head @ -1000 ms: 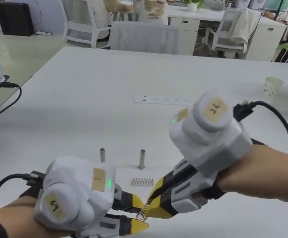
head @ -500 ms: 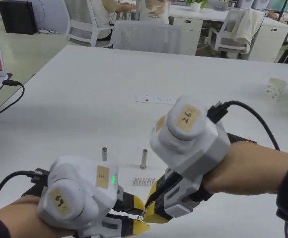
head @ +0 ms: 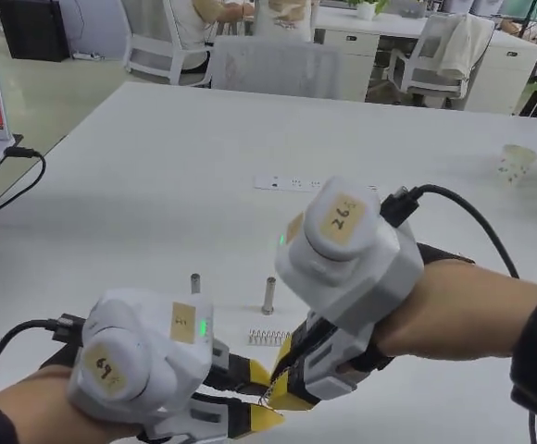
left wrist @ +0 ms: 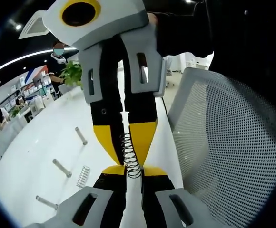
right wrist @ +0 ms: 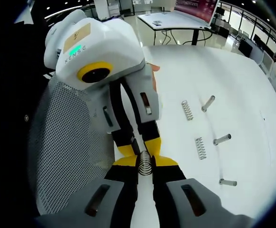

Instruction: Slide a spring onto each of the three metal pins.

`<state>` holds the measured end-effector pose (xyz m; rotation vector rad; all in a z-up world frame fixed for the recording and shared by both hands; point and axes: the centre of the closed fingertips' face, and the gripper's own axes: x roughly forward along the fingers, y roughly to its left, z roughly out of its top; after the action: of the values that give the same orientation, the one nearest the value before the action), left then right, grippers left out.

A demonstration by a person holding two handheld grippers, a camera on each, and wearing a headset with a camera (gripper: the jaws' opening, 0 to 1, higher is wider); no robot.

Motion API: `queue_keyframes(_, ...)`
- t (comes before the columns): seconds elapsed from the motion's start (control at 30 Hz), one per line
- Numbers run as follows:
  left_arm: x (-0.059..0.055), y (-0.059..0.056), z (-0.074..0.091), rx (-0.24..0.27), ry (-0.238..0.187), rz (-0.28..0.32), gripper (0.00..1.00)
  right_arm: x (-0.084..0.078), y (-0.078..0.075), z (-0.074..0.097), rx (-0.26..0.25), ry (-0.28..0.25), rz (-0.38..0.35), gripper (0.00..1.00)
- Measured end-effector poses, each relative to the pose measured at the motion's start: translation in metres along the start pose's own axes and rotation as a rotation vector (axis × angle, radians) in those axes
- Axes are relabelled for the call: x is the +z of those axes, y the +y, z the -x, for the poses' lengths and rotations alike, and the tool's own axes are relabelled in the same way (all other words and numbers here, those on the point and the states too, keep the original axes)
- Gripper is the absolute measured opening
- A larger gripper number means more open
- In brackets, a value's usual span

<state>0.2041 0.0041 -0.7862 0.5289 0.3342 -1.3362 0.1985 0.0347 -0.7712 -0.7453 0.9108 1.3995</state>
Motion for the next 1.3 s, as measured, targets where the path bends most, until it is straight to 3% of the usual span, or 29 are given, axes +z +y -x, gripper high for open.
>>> queue_keyframes(0.23, 0.004, 0.003, 0.001, 0.009, -0.034, 0.034, 0.03, 0.002, -0.002, 0.004, -0.004, 0.002, -0.023, 0.08)
queue_keyframes(0.67, 0.005, 0.003, 0.0, 0.002, -0.039, 0.071, 0.04, 0.0, -0.001, 0.004, 0.0, 0.032, -0.009, 0.08)
queue_keyframes(1.0, 0.0, 0.007, 0.002, 0.009, -0.036, 0.127, 0.15, 0.0, -0.009, 0.01, -0.02, 0.046, -0.004, 0.08)
queue_keyframes(1.13, -0.001, 0.008, 0.003, 0.014, -0.049, 0.178, 0.29, -0.002, -0.014, 0.012, -0.031, 0.047, -0.01, 0.08)
queue_keyframes(1.3, -0.005, 0.01, 0.006, 0.022, -0.039, 0.195, 0.37, -0.005, -0.017, 0.015, -0.042, 0.048, -0.018, 0.08)
